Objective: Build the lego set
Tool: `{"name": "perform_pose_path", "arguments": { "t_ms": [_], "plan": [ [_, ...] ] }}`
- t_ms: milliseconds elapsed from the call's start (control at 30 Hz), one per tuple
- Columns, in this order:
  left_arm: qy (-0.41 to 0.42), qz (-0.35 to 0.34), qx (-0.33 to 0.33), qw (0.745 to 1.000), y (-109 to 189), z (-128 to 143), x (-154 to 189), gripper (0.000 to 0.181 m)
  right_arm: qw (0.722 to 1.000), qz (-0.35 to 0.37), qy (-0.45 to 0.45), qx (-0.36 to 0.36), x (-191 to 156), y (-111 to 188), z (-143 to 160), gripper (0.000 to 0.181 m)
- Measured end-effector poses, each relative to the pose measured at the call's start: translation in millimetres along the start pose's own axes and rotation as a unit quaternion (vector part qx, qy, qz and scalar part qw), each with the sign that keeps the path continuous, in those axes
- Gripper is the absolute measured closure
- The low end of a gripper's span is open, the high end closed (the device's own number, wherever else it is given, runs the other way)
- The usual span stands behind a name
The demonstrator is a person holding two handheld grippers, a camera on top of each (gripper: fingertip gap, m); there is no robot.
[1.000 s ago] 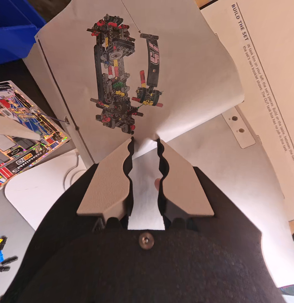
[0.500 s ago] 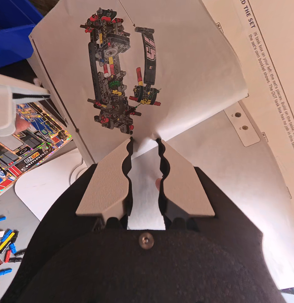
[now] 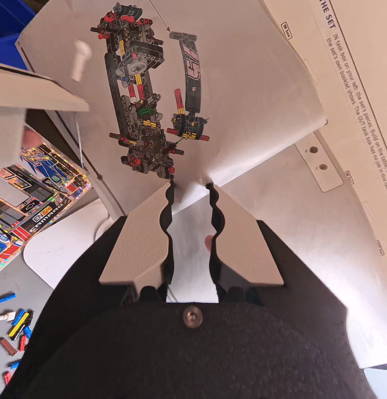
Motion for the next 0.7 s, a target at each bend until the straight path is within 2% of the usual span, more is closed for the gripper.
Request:
{"name": "perform_pose_path", "arguments": {
  "t_ms": [33, 100, 167, 233, 300, 467, 600, 700],
  "plan": [
    [-0.044, 0.020, -0.037, 0.998, -9.6, 1.2, 9.2, 0.181, 1.000, -0.001, 0.000, 0.001, -0.3, 0.1, -0.1, 0.152],
    [-0.148, 0.053, -0.123, 0.980, -26.1, 12.3, 25.2, 0.181, 1.000, -0.002, -0.001, 0.003, -0.4, 0.4, 0.0, 0.152],
    [-0.257, 0.075, -0.197, 0.943, -36.2, 31.0, 35.9, 0.181, 1.000, -0.005, -0.005, 0.007, 0.3, 0.2, 0.5, 0.152],
    [-0.326, 0.075, -0.212, 0.918, -37.4, 34.1, 37.0, 0.181, 1.000, -0.008, -0.005, 0.009, 1.2, -0.3, 2.1, 0.152],
    [-0.319, 0.095, -0.222, 0.916, -35.8, 33.0, 36.6, 0.181, 1.000, -0.014, -0.002, 0.015, 0.7, 0.2, 2.2, 0.151],
    [-0.360, 0.131, -0.252, 0.889, -34.6, 34.1, 36.8, 0.181, 0.999, -0.022, 0.015, 0.024, 0.0, 2.9, 3.5, 0.150],
    [-0.393, 0.140, -0.282, 0.864, -36.3, 35.1, 36.4, 0.181, 0.999, -0.031, 0.021, 0.035, 0.4, 2.8, 4.9, 0.149],
    [-0.432, 0.142, -0.306, 0.836, -36.6, 37.0, 37.4, 0.181, 0.998, -0.039, 0.024, 0.037, 0.8, 3.7, 7.6, 0.147]
  ]
}}
Point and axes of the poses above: each gripper's, where its closed fingertips meet, y back along the fingers, z out of its underside, x = y × z across the jaws, the point moved 3 cm from there along y, back along the fingers, and after that the axes turned 12 degrees about z, right-handed, at the moved point
